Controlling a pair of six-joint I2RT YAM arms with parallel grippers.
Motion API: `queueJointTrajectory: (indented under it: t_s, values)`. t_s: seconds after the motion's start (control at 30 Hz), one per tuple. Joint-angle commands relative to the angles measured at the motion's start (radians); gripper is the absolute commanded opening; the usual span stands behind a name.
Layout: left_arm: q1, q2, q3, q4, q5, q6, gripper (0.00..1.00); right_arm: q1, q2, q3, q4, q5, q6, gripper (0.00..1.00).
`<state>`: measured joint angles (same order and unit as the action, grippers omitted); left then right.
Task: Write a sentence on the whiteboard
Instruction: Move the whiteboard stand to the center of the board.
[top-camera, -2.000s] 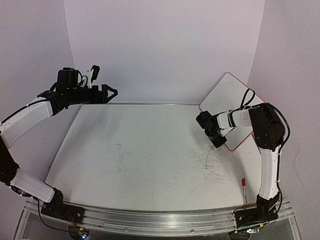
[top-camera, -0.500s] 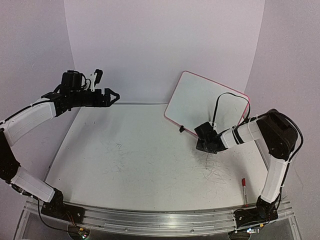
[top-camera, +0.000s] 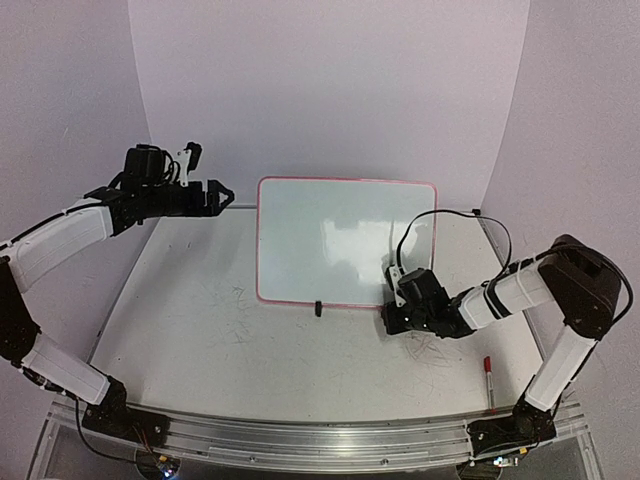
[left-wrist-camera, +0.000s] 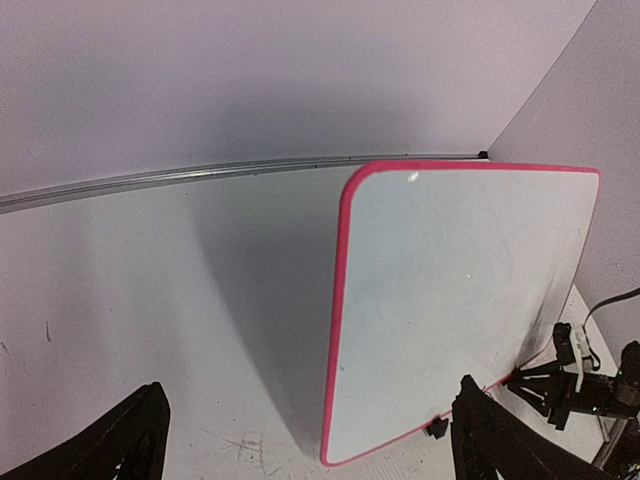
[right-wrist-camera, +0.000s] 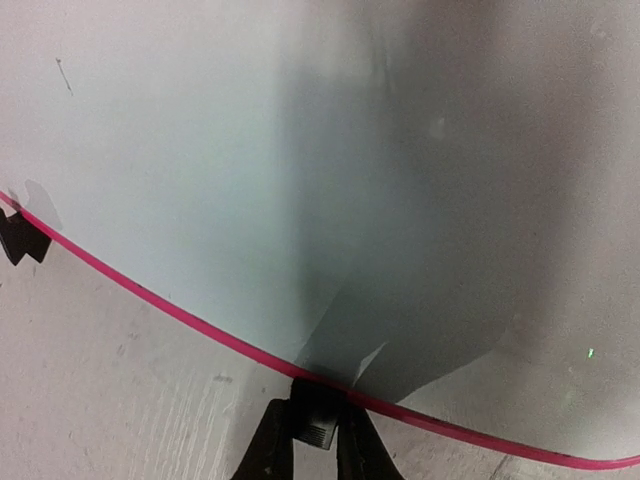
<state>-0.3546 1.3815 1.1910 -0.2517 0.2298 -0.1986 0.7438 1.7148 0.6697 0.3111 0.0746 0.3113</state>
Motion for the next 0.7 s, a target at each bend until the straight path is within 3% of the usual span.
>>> queueJointTrajectory:
  t_s: [0.0,0.23,0.47,0.57,0.67]
  values:
    - [-0.003,-0.014,-0.006,0.036,-0.02,0.002,0.99,0.03,-0.082,-0.133,0.087,-0.089,-0.022,0.0]
    - [-0.003,0.022,-0.014,0.057,0.043,-0.018,0.99,0.029,-0.195,-0.273,0.152,0.142,0.223,0.01]
    - [-0.006,0.007,-0.058,0.096,0.163,-0.108,0.99,0.03,-0.259,-0.245,0.13,0.1,0.209,0.39]
    - [-0.006,-0.057,-0.146,0.111,0.192,-0.183,0.99,0.03,-0.29,-0.241,0.121,0.089,0.203,0.52]
    - [-0.006,-0.128,-0.258,0.167,0.308,-0.269,0.98,0.03,-0.324,-0.233,0.103,0.067,0.192,0.61]
